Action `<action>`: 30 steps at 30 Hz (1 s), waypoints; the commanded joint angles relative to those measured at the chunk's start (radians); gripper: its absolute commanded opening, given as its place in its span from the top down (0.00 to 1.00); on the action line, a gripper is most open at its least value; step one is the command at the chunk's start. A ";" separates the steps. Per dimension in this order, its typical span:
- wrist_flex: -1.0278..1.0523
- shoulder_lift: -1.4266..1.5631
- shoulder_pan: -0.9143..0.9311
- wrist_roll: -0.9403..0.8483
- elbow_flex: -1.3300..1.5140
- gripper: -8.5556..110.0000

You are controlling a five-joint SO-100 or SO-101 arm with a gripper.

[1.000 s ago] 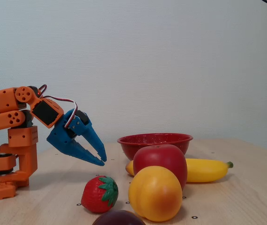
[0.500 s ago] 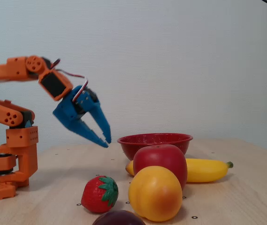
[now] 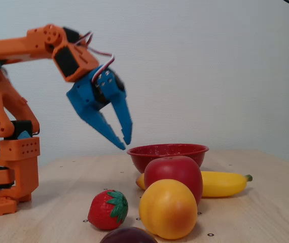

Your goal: Put the plum in the red bowl.

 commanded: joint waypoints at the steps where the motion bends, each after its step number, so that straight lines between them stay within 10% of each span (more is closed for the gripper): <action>1: 0.075 -0.097 -0.072 0.037 -0.224 0.93; 7: 0.483 -0.563 -0.193 0.109 -0.891 0.93; 17: 0.574 -0.948 -0.376 0.410 -1.408 0.92; 30: 0.796 -1.189 -0.528 0.696 -1.652 0.54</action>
